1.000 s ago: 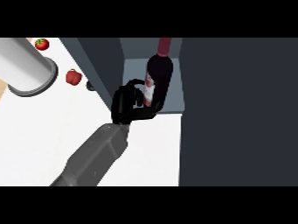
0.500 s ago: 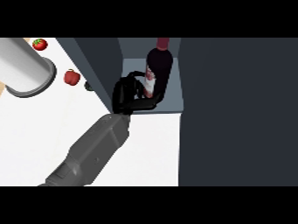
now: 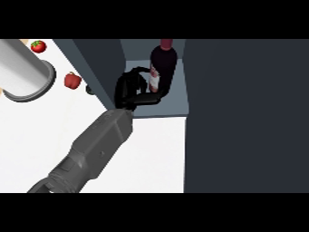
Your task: Pick up the wine, place it into the cabinet and close the cabinet
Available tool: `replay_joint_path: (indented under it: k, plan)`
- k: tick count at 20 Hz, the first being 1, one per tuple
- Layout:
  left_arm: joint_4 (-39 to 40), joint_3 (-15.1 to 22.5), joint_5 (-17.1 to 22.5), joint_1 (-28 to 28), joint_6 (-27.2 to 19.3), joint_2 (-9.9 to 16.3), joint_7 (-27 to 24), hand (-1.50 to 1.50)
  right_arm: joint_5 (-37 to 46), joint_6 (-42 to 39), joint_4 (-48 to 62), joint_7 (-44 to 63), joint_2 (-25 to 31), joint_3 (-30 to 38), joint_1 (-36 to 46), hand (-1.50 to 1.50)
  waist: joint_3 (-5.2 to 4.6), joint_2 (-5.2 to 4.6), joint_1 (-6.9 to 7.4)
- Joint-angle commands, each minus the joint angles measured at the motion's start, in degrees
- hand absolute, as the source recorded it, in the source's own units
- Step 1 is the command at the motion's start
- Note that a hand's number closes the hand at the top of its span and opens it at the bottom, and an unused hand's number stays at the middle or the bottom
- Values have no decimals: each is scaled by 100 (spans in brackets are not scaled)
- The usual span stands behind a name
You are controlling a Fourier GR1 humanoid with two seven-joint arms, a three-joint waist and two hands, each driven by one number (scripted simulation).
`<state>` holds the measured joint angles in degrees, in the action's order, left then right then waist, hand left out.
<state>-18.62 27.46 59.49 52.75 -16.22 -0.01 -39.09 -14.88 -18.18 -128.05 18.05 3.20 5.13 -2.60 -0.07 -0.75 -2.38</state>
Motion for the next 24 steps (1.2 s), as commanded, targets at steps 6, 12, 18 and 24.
replay_joint_path:
  k: [6,12,18,24]
  plan:
    - [391,-51,141,-2,38,1,-282,150,-255,-311,-119,-173,117,132,-455,-150,2,-1,-92]
    - [795,-499,229,197,268,1,-759,150,25,-223,120,-301,21,4,-211,-150,1,-4,-20]
    - [724,-501,188,139,254,0,-1185,-150,440,-25,498,-375,-95,-188,239,-150,0,-10,30]
    - [187,-304,-80,-136,155,0,-1474,-150,-114,-51,-56,-4,160,249,-81,-150,6,78,171]
